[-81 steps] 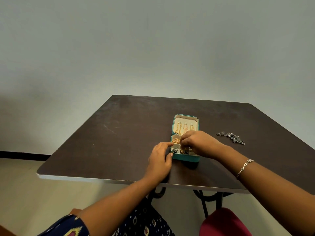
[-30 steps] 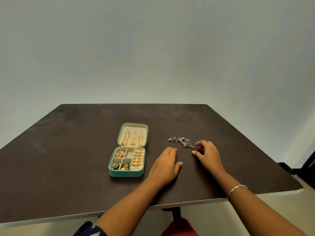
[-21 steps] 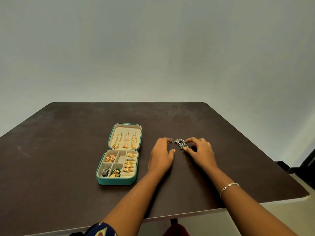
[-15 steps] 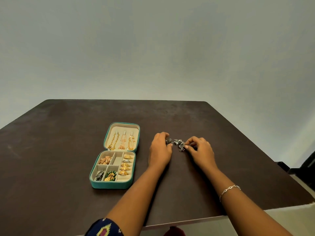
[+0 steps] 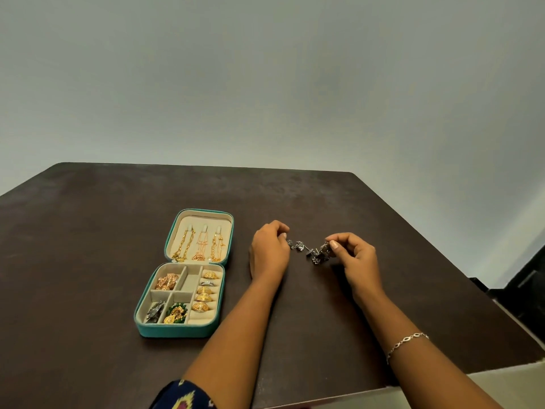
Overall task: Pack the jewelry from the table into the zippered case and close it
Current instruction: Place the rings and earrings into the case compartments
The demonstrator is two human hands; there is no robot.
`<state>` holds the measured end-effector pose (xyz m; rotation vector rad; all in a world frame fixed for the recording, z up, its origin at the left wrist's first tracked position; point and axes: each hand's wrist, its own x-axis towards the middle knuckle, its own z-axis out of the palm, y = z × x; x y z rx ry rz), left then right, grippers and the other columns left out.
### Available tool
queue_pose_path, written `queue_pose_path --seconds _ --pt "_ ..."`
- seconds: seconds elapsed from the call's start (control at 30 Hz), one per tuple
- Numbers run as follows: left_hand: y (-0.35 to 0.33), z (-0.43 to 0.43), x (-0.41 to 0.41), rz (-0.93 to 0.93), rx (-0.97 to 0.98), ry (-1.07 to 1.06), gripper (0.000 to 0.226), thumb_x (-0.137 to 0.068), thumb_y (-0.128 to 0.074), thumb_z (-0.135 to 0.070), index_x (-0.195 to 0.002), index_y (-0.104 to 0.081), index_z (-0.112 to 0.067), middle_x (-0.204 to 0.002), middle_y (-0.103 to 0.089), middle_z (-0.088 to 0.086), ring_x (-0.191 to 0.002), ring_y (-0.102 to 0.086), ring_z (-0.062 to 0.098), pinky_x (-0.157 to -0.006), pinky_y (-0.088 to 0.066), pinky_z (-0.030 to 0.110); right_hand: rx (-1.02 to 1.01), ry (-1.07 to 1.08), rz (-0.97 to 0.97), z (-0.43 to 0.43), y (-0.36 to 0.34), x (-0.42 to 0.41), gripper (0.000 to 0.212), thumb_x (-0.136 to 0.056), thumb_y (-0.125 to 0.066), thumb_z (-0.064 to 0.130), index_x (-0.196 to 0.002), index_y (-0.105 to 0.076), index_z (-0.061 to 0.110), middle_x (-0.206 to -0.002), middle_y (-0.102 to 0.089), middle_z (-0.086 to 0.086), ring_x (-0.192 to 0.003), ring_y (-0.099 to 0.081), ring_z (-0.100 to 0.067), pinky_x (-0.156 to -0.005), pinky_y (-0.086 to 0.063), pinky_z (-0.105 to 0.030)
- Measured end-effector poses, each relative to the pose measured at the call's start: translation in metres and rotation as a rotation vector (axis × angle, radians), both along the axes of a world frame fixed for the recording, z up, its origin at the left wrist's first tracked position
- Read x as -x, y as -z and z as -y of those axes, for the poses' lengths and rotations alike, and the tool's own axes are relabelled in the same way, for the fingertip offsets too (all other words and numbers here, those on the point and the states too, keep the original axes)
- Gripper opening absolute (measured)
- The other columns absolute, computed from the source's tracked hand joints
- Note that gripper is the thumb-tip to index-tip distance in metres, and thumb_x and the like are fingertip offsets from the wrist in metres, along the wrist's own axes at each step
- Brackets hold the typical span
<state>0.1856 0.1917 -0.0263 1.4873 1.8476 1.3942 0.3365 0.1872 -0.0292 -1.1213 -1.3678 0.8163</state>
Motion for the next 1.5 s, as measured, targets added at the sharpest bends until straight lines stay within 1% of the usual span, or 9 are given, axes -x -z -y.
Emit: queue_pose_path --seconds 0.23,0.3,0.4,0.6,0.97,1.2,1.3,1.37,1.5 --pt "-0.002 0.011 -0.012 -0.14 -0.211 0.301 0.01 -0.081 -0.066 -0.025 -0.091 -0.067 -0.021 -0.092 -0.066 -0.007 -0.1 -0.052 0.012 -0.089 -0.041 0.036 -0.021 -0.05 0.01 0.001 -0.002 0.0 0.021 -0.086 -0.055 -0.001 -0.075 -0.063 0.014 -0.077 -0.063 -0.002 -0.075 -0.058 -0.012 -0.069 -0.048 -0.025" --pt "-0.003 0.012 -0.016 -0.182 -0.2 0.369 0.018 -0.077 -0.07 -0.031 -0.093 -0.065 -0.024 -0.094 -0.065 -0.009 -0.099 -0.052 0.01 -0.093 -0.037 0.034 -0.001 -0.09 -0.037 0.002 -0.004 0.001 0.018 -0.087 -0.053 -0.003 -0.076 -0.061 0.009 -0.075 -0.062 -0.004 -0.072 -0.058 -0.015 -0.065 -0.049 -0.031" --pt "-0.003 0.012 -0.018 -0.174 -0.141 0.41 0.024 -0.075 -0.072 -0.026 -0.098 -0.062 -0.024 -0.094 -0.066 -0.009 -0.097 -0.053 0.007 -0.095 -0.036 0.032 0.006 -0.106 -0.059 0.002 -0.003 0.001 0.017 -0.088 -0.052 -0.003 -0.078 -0.061 0.007 -0.076 -0.062 -0.009 -0.072 -0.059 -0.022 -0.066 -0.049 -0.036" --pt "-0.004 0.013 -0.018 0.019 -0.085 0.436 0.022 -0.077 -0.067 -0.008 -0.094 -0.063 -0.022 -0.077 -0.065 -0.005 -0.082 -0.061 0.014 -0.079 -0.049 0.035 -0.004 -0.164 -0.083 0.004 -0.006 0.001 0.02 -0.086 -0.053 -0.005 -0.078 -0.064 0.009 -0.071 -0.064 -0.002 -0.064 -0.061 -0.007 -0.058 -0.05 -0.018" --pt "-0.005 0.012 -0.016 0.183 -0.116 0.446 0.02 -0.079 -0.066 -0.005 -0.09 -0.061 -0.021 -0.071 -0.066 -0.001 -0.07 -0.061 0.01 -0.074 -0.05 0.03 0.011 -0.267 -0.12 0.008 -0.01 -0.001 0.016 -0.083 -0.055 -0.005 -0.086 -0.067 0.005 -0.069 -0.07 0.004 -0.066 -0.063 -0.004 -0.059 -0.05 -0.015" --pt "-0.006 0.011 -0.015 0.207 -0.074 0.479 0.019 -0.086 -0.056 -0.005 -0.093 -0.06 -0.022 -0.078 -0.068 -0.008 -0.086 -0.065 0.012 -0.082 -0.049 0.029 -0.014 -0.234 -0.198 0.009 -0.011 -0.004 0.013 -0.082 -0.055 -0.006 -0.082 -0.061 0.005 -0.063 -0.066 0.009 -0.061 -0.058 0.0 -0.057 -0.047 -0.013" --pt "-0.005 0.011 -0.017 0.195 -0.02 0.58 0.017 -0.083 -0.064 -0.008 -0.095 -0.061 -0.02 -0.084 -0.069 0.0 -0.086 -0.065 0.013 -0.084 -0.05 0.032 0.009 -0.238 -0.232 0.008 -0.01 -0.006 0.012 -0.082 -0.055 -0.004 -0.083 -0.063 0.005 -0.068 -0.068 0.005 -0.066 -0.062 -0.007 -0.06 -0.051 -0.018" --pt "-0.004 0.012 -0.018 0.166 -0.002 0.599 0.019 -0.079 -0.068 -0.009 -0.092 -0.06 -0.02 -0.079 -0.067 -0.002 -0.081 -0.063 0.013 -0.083 -0.049 0.034 0.025 -0.244 -0.249 0.008 -0.01 -0.006 0.014 -0.082 -0.055 -0.004 -0.086 -0.064 0.005 -0.07 -0.069 0.002 -0.068 -0.064 -0.011 -0.061 -0.053 -0.021" --pt "-0.004 0.01 -0.016 0.16 -0.051 0.518 0.015 -0.078 -0.069 -0.008 -0.081 -0.064 -0.022 -0.08 -0.067 0.0 -0.078 -0.063 0.012 -0.078 -0.052 0.034 0.025 -0.23 -0.255 0.008 -0.011 -0.006 0.018 -0.082 -0.053 -0.008 -0.091 -0.064 0.005 -0.064 -0.067 0.007 -0.06 -0.06 -0.002 -0.057 -0.05 -0.015"
